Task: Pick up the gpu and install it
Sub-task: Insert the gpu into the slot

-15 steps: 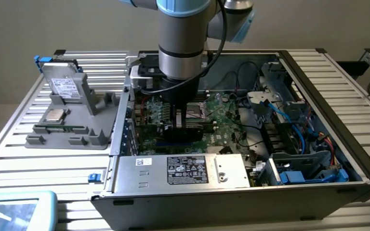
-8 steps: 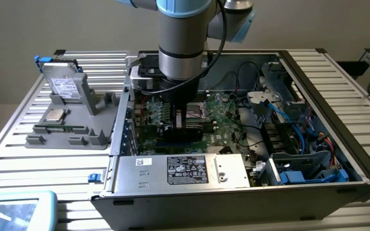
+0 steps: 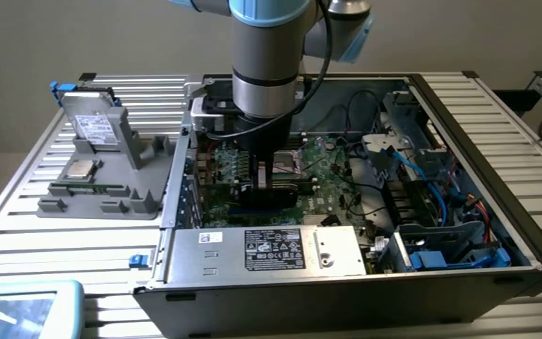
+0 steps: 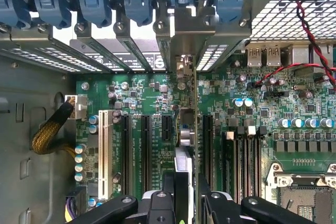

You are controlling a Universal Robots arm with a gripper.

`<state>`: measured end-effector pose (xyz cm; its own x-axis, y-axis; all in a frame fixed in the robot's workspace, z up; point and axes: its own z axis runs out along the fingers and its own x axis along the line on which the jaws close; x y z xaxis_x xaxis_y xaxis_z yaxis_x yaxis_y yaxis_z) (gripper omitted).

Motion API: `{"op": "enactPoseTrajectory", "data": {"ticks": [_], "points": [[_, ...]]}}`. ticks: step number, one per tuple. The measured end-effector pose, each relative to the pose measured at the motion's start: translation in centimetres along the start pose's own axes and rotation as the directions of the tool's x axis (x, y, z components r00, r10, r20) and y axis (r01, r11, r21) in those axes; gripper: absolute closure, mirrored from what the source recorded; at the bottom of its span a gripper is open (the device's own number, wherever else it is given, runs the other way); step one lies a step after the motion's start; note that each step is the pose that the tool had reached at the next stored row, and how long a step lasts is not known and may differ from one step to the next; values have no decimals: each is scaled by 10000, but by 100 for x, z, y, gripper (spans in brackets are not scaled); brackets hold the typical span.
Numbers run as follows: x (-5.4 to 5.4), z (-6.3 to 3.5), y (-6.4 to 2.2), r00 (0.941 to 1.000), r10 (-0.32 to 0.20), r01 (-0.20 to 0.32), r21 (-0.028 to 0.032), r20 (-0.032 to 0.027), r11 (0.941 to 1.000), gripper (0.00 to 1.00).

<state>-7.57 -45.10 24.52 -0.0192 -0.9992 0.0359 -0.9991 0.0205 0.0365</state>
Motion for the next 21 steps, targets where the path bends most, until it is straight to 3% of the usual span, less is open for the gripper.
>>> {"op": "enactPoseTrajectory", "data": {"ticks": [14,21], "points": [[1,6,1,10000,-21,21,6,6,10000,73],[4,6,2,10000,-48,48,7,41,10000,73]]}}
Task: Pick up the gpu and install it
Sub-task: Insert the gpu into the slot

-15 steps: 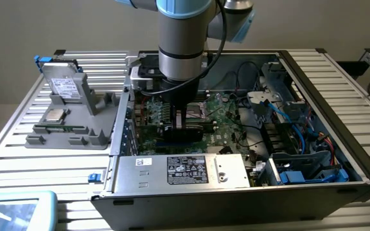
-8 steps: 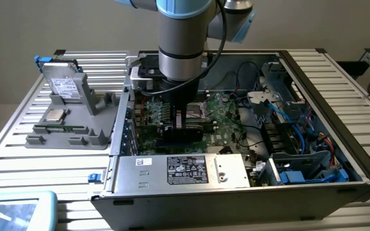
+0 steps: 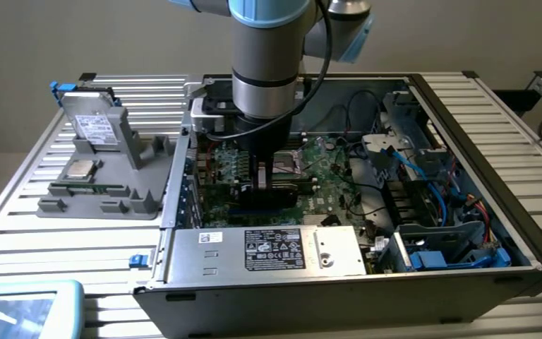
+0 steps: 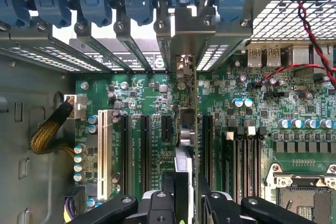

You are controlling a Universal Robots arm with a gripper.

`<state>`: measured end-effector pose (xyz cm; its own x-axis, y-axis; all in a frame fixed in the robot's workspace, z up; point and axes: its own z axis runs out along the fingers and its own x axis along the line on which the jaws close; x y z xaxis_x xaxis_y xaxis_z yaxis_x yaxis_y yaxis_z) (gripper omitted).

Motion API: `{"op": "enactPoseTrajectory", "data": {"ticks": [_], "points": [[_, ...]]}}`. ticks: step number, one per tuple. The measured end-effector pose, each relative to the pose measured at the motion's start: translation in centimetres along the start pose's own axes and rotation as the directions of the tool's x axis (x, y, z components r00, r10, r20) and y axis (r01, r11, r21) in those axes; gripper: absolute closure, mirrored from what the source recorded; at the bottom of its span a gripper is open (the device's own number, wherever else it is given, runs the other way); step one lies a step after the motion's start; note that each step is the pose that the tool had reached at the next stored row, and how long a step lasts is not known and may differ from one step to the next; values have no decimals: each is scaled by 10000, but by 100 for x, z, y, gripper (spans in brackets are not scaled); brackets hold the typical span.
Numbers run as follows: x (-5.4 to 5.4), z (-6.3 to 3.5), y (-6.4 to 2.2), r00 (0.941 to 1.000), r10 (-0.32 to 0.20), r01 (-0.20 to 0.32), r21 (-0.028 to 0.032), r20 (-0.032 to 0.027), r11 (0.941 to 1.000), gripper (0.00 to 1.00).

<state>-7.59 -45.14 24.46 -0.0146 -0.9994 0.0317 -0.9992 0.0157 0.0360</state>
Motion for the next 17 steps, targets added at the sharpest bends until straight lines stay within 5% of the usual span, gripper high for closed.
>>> {"op": "enactPoseTrajectory", "data": {"ticks": [17], "points": [[4,1,1,10000,-64,64,2,-4,10000,73]]}}
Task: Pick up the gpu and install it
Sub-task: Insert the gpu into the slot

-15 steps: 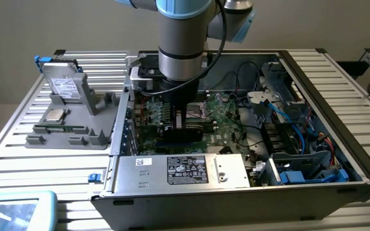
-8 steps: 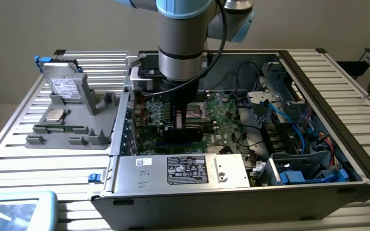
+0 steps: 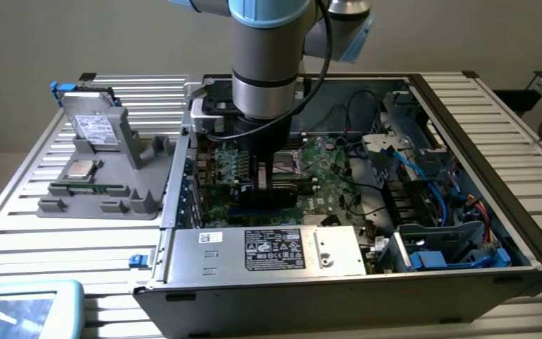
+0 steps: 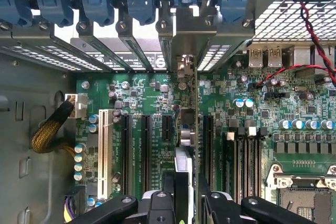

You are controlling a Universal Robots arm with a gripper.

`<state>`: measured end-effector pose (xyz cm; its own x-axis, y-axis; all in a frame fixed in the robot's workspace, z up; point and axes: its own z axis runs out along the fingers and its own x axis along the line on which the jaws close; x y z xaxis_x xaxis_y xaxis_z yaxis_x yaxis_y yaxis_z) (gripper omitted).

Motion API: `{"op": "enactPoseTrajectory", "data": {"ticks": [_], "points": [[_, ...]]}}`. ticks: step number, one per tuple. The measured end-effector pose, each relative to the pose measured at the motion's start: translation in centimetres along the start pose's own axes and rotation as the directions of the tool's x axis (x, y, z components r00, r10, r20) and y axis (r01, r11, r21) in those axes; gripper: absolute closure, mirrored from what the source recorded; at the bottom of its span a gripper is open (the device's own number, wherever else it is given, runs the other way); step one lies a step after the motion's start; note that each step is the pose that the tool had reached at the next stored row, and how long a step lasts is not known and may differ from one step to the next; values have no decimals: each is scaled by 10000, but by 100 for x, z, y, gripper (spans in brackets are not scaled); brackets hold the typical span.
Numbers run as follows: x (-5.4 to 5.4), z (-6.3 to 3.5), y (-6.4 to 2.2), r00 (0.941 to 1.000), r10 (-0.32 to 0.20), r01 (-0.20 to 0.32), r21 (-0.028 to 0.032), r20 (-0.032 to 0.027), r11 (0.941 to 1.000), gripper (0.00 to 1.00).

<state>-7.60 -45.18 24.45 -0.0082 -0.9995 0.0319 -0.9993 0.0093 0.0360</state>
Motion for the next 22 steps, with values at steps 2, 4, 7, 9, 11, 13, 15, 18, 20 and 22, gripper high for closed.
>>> {"op": "enactPoseTrajectory", "data": {"ticks": [2,4,7,9,11,13,15,18,20,22], "points": [[0,3,1,10000,0,0,0,0,10000,73],[0,9,3,10000,-1,1,1,1,10000,73],[-1,14,9,10000,-1,1,1,1,10000,73],[-1,19,13,10000,-2,2,3,2,10000,73],[-1,20,13,10000,-3,3,0,0,10000,73],[-1,21,14,10000,-2,2,1,1,10000,73],[-1,21,14,10000,-10,10,0,2,10000,73],[0,21,15,10000,-36,36,2,16,10000,73],[2,21,14,10000,-66,66,3,33,10000,73],[3,21,14,10000,-84,84,0,45,10000,73]]}}
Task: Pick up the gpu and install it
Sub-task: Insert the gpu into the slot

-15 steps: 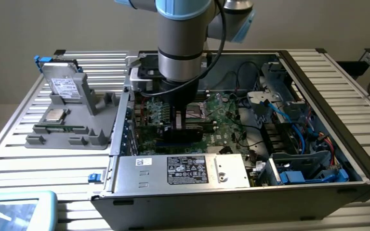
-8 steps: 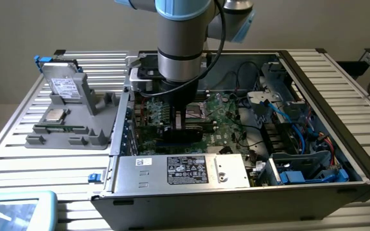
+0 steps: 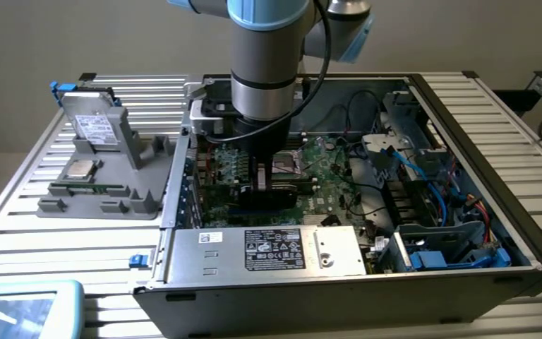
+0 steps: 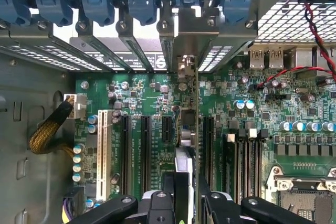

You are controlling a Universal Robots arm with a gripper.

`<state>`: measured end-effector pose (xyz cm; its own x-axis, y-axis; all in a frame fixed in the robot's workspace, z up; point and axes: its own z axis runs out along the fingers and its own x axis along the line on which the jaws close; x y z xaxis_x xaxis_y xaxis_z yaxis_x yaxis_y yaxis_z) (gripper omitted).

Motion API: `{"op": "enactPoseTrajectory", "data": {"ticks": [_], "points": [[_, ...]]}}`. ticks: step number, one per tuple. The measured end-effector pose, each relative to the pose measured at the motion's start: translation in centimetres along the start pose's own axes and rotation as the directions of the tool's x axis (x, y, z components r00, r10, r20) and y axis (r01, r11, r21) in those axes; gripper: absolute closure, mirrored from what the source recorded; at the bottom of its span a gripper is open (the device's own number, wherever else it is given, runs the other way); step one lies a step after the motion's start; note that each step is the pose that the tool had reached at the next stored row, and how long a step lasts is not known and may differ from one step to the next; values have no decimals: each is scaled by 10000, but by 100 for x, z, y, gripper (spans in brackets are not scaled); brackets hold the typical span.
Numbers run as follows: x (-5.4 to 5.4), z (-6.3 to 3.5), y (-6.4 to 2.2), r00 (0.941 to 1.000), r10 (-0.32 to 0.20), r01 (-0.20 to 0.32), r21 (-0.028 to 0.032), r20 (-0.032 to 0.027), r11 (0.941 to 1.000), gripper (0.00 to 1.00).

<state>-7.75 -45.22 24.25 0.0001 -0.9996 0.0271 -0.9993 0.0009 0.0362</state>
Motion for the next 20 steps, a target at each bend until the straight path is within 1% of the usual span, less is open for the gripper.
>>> {"op": "enactPoseTrajectory", "data": {"ticks": [14,20], "points": [[1,4,1,10000,-35,35,0,1,10000,73],[3,4,1,10000,-73,73,-13,5,10000,73]]}}
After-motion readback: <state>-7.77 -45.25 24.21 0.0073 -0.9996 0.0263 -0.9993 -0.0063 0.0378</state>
